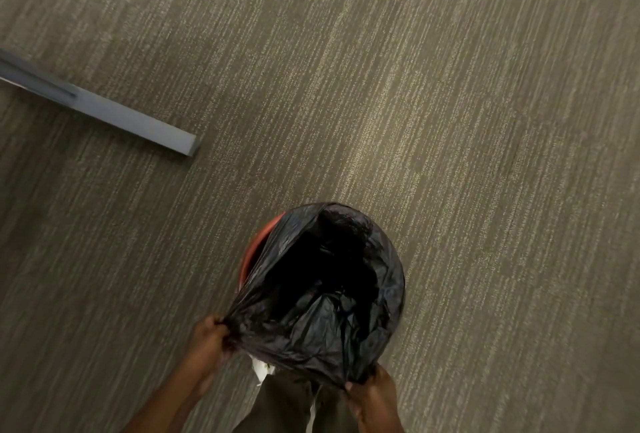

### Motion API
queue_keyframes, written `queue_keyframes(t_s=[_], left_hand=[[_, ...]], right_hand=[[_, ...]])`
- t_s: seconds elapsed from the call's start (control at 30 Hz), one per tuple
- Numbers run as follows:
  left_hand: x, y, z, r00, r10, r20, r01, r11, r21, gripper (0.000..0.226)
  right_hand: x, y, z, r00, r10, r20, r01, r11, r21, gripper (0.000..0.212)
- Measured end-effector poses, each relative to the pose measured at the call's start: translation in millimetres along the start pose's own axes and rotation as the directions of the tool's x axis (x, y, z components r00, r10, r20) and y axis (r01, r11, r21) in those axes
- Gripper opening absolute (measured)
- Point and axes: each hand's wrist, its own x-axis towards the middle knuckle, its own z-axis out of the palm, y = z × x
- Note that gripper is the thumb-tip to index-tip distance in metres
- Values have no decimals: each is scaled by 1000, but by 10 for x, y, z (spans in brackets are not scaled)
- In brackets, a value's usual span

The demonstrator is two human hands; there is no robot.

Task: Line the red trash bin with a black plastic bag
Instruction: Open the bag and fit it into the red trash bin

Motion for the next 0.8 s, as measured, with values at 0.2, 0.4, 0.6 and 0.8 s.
queue_keyframes(t_s=[0.2,0.4,0.6,0.8], left_hand=[[62,-157,45,999,-39,33,44,985,-168,22],[250,60,262,985,-29,-168,17,997,-73,16],[332,588,546,959,69,-275,-101,989,-107,16],[210,895,579,698,706,117,-566,444,695,44]], right_hand=[[97,88,15,998,-71,3,69,964,-255,33],[324,135,40,997,-36,-62,29,994,-110,19],[470,-92,-13,997,42,-64,-49,992,-117,24],[561,-731,-121,835,-384,-395,376,921,-101,33]])
